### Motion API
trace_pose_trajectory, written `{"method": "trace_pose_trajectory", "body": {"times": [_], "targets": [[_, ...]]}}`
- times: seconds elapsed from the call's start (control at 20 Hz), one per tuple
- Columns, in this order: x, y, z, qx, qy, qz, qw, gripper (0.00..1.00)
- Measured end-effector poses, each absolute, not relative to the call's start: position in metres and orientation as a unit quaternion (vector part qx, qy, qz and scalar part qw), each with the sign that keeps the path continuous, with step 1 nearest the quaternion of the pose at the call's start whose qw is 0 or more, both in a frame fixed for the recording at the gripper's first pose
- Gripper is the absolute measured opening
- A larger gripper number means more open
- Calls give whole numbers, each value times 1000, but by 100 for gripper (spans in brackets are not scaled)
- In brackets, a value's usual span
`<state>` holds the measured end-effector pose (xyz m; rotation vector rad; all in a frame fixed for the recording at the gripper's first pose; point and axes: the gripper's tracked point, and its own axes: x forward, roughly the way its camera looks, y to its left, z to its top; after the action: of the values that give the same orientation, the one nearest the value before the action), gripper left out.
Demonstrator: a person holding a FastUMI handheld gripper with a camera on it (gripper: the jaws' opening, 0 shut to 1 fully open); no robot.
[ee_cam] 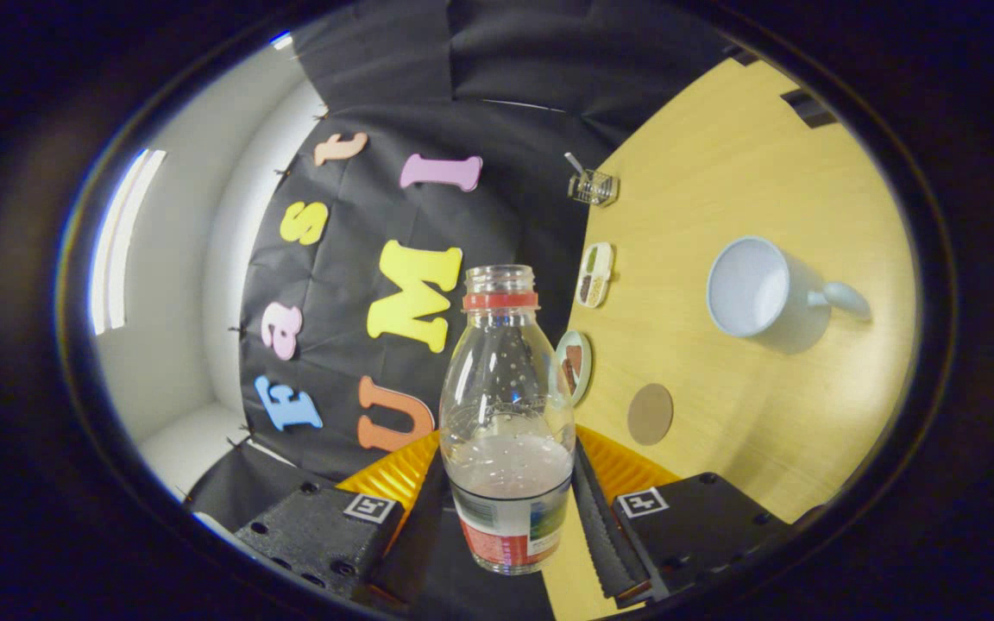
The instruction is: Take the bottle from table, then pour the juice into the cup, finally place the bottle on the coaster
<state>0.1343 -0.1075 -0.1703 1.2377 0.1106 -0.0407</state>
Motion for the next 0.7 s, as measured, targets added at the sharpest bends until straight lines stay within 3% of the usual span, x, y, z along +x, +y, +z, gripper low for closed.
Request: {"method": "trace_pose_trajectory", "body": {"times": [0.3, 0.7], "targets": [[136, -76, -156, 409, 46, 13, 911, 78], [153, -39, -119, 170, -6, 45, 984, 79]]}}
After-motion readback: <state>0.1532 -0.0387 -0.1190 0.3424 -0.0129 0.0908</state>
